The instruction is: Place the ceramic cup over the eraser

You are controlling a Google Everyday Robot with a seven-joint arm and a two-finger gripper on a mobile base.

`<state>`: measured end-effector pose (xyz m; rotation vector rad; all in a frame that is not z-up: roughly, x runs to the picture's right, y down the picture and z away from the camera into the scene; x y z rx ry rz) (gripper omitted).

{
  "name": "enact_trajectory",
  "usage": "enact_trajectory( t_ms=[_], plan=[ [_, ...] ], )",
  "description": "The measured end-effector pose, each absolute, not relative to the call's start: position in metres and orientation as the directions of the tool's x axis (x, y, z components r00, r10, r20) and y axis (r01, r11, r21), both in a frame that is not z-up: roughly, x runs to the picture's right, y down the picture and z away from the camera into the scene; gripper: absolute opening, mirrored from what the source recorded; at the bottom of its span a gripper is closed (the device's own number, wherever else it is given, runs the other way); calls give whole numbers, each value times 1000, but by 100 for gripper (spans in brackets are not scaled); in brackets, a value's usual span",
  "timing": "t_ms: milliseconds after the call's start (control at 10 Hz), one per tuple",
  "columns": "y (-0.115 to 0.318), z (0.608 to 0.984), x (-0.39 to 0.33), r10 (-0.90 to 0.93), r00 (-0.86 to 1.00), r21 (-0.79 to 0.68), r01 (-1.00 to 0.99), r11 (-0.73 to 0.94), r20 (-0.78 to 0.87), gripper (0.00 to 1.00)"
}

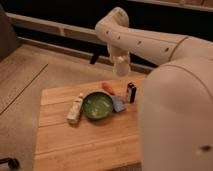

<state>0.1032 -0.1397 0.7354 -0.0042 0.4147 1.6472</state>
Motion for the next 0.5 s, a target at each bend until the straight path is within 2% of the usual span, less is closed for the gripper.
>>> enact_trajectory(
  t_ms=[300,500],
  plan=[
    [-99,699,127,941,-231,316,-937,-148,-246,0],
    [-91,694,127,936,-244,320,-934,-157,-255,0]
  ],
)
